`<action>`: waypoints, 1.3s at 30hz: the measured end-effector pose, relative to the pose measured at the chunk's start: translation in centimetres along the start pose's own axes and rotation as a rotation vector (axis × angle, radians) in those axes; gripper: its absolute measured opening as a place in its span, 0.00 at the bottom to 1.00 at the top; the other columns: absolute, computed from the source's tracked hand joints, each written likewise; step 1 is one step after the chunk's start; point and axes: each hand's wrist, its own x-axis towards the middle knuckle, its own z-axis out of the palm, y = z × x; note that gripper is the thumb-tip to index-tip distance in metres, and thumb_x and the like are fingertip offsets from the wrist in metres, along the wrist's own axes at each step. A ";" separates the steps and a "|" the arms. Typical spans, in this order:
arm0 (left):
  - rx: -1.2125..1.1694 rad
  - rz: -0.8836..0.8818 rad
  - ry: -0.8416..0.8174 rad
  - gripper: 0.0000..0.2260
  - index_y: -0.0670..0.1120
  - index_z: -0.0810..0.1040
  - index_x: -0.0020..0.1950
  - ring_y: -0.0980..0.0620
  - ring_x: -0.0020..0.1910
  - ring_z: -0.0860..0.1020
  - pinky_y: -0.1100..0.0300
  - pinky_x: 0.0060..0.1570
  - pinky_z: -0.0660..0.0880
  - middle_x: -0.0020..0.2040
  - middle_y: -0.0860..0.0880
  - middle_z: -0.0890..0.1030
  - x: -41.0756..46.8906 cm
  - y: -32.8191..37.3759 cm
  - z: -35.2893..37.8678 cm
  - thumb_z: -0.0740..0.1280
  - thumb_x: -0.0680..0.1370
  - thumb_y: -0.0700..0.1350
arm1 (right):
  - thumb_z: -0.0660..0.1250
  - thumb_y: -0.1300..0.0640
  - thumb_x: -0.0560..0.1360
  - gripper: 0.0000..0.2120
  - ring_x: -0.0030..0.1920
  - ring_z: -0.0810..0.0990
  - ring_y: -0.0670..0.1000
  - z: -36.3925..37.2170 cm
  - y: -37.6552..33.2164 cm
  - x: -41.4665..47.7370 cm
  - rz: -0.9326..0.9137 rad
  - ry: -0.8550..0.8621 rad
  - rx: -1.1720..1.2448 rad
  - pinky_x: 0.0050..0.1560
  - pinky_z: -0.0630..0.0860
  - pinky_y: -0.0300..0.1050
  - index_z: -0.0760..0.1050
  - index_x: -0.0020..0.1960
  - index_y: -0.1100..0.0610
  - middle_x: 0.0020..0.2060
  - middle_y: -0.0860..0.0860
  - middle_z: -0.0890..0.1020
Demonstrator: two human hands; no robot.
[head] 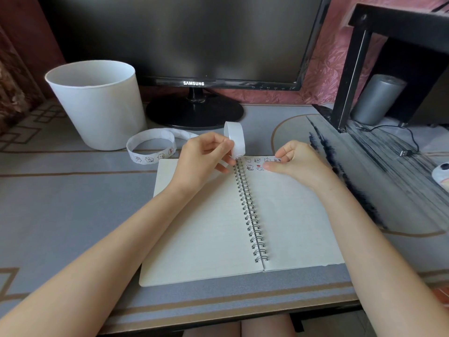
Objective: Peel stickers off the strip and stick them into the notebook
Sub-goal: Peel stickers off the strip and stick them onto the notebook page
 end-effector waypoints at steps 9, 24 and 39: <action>-0.001 0.000 0.002 0.08 0.43 0.77 0.40 0.53 0.34 0.81 0.62 0.34 0.77 0.31 0.52 0.80 0.0 0.0 0.0 0.65 0.79 0.40 | 0.75 0.51 0.69 0.10 0.35 0.75 0.47 0.0 0.4 0.4 0.006 0.035 0.053 0.39 0.71 0.43 0.74 0.42 0.51 0.36 0.46 0.77; -0.006 0.064 0.027 0.09 0.45 0.76 0.40 0.55 0.33 0.80 0.64 0.25 0.71 0.36 0.50 0.79 0.0 0.4 -0.1 0.64 0.80 0.40 | 0.70 0.57 0.73 0.04 0.42 0.78 0.45 0.9 -2.9 -1.7 -0.458 0.012 0.232 0.42 0.69 0.37 0.78 0.48 0.51 0.45 0.44 0.82; -0.019 0.080 -0.070 0.06 0.45 0.79 0.42 0.56 0.34 0.80 0.64 0.28 0.73 0.36 0.52 0.81 0.0 0.3 0.1 0.67 0.78 0.40 | 0.72 0.66 0.71 0.09 0.36 0.77 0.42 2.0 -3.8 -2.2 -0.463 0.059 0.489 0.35 0.70 0.31 0.76 0.42 0.53 0.36 0.47 0.81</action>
